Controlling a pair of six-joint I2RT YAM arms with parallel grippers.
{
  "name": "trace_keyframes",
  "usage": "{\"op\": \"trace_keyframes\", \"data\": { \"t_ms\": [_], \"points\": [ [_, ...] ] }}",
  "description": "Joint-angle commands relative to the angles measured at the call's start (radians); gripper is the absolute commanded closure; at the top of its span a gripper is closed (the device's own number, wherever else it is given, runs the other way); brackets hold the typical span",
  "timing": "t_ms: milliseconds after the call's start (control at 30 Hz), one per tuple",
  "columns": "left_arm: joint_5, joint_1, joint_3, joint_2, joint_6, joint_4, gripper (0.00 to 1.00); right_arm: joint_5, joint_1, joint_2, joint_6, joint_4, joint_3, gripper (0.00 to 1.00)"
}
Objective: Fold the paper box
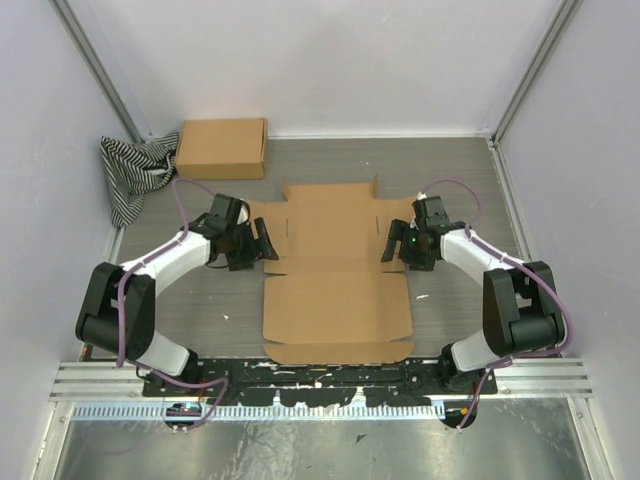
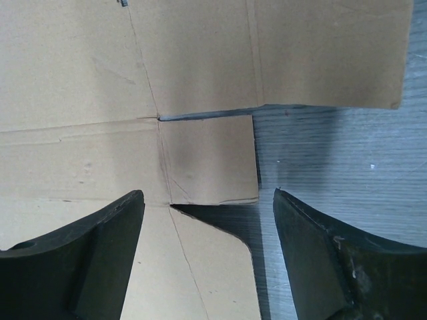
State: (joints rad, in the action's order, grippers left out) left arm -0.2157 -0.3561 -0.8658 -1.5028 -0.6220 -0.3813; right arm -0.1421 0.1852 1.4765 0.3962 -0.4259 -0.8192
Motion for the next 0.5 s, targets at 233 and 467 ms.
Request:
{"op": "trace_keyframes", "data": {
  "t_ms": [233, 467],
  "points": [
    [0.002, 0.000, -0.001, -0.064, 0.031, 0.019, 0.20, -0.030, -0.003, 0.044, 0.000, 0.065, 0.005, 0.18],
    [-0.039, -0.001, -0.005, -0.097, 0.014, 0.033, 0.21, -0.046, -0.004, 0.066, -0.002, 0.061, 0.002, 0.19]
  ]
}}
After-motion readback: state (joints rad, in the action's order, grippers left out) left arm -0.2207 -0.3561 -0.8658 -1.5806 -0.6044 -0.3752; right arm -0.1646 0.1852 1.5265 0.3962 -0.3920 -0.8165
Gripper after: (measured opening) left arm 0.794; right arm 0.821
